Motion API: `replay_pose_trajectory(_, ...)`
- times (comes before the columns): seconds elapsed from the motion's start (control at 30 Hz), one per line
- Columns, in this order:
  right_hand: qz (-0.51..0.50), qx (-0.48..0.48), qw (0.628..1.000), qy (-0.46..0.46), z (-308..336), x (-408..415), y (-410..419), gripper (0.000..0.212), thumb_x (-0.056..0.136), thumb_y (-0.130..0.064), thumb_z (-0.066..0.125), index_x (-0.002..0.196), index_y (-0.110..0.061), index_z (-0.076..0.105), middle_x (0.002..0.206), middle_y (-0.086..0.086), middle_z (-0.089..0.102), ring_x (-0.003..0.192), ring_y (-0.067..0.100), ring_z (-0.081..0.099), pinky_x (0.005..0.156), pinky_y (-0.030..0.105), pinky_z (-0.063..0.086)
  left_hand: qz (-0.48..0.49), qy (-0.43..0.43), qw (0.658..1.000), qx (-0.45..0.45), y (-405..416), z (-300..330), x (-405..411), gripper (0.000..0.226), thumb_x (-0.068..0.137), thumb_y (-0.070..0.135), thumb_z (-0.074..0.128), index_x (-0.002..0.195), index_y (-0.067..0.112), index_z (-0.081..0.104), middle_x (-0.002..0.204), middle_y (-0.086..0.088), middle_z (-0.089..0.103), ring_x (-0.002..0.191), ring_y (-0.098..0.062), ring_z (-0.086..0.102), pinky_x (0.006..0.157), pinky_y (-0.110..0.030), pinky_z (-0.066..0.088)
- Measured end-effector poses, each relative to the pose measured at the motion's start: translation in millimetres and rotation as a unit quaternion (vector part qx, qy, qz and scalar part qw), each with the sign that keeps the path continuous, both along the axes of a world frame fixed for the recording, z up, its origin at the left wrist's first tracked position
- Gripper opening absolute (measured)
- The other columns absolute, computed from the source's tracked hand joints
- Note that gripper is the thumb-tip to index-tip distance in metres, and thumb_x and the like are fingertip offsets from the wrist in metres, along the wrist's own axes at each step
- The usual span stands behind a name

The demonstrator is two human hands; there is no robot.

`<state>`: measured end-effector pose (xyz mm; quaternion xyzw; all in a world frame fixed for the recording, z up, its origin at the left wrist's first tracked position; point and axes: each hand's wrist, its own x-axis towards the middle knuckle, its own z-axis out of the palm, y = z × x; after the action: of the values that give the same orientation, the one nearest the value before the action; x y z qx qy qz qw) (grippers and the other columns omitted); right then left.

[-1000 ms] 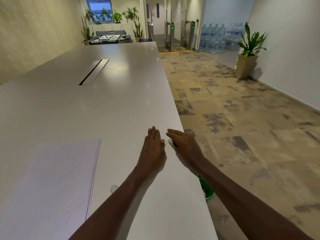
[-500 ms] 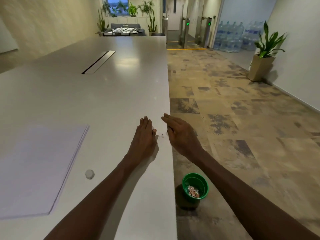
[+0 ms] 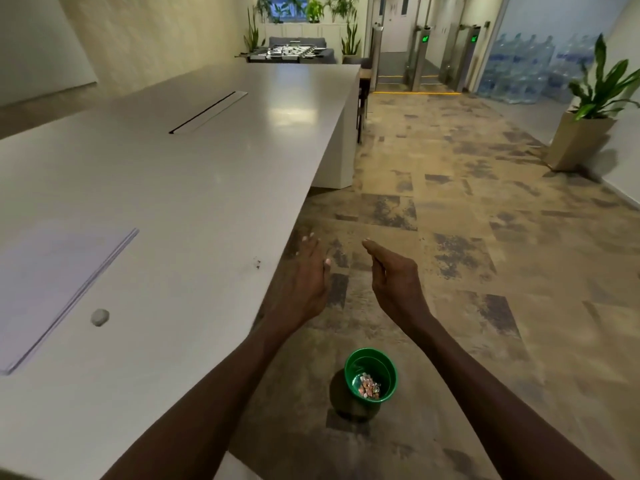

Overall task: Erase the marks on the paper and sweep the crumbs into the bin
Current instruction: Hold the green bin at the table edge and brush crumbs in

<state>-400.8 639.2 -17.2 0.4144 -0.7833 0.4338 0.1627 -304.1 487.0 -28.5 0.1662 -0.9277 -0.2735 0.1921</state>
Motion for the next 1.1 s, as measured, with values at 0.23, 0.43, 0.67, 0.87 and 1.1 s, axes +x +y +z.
replay_pose_trajectory(0.23,-0.022,0.039,0.997,-0.06,-49,-37,23,0.056,0.081,0.022,0.048,0.129,-0.004,0.061,0.123,0.017,0.066,0.11,0.024,0.066,0.095,0.022,0.047,-0.001,-0.043,0.996,0.074,32,-39,-42,0.055,0.105,0.03,0.027,0.152,0.001,0.028,0.161,-0.017,0.024,0.151,-0.027,0.019,0.118,-0.025,0.007)
replay_pose_trajectory(0.43,-0.046,0.094,0.986,-0.127,-107,-65,40,0.063,0.075,0.026,0.046,0.128,-0.004,0.062,0.13,0.015,0.062,0.118,0.024,0.061,0.097,0.018,0.042,0.016,-0.084,0.986,0.142,35,-86,-79,0.046,0.107,0.023,0.034,0.147,0.001,0.039,0.152,-0.018,0.04,0.141,-0.03,0.038,0.115,-0.03,0.024)
replay_pose_trajectory(0.67,-0.078,0.153,0.963,-0.207,-175,-94,70,0.055,0.075,0.021,0.05,0.12,-0.005,0.068,0.114,0.014,0.071,0.101,0.022,0.07,0.09,0.019,0.048,0.087,-0.097,0.971,0.202,37,-147,-105,0.029,0.104,0.014,0.04,0.11,-0.006,0.06,0.109,-0.026,0.065,0.091,-0.028,0.057,0.081,-0.037,0.042)
replay_pose_trajectory(0.87,-0.073,0.159,0.949,-0.263,-248,-121,85,0.031,0.083,0.01,0.059,0.107,-0.004,0.074,0.099,0.011,0.076,0.086,0.004,0.068,0.08,0.023,0.053,0.123,-0.155,0.953,0.23,34,-236,-132,0.03,0.104,0.015,0.041,0.114,-0.004,0.063,0.113,-0.024,0.066,0.102,-0.034,0.061,0.083,-0.034,0.042)
replay_pose_trajectory(1.1,-0.082,0.189,0.935,-0.29,-373,-161,86,0.026,0.083,0.008,0.061,0.098,-0.007,0.077,0.08,0.01,0.076,0.063,0.013,0.066,0.062,0.029,0.051,0.13,-0.225,0.937,0.232,29,-360,-167,0.033,0.105,0.014,0.039,0.122,-0.005,0.06,0.118,-0.025,0.064,0.11,-0.037,0.06,0.083,-0.029,0.039)
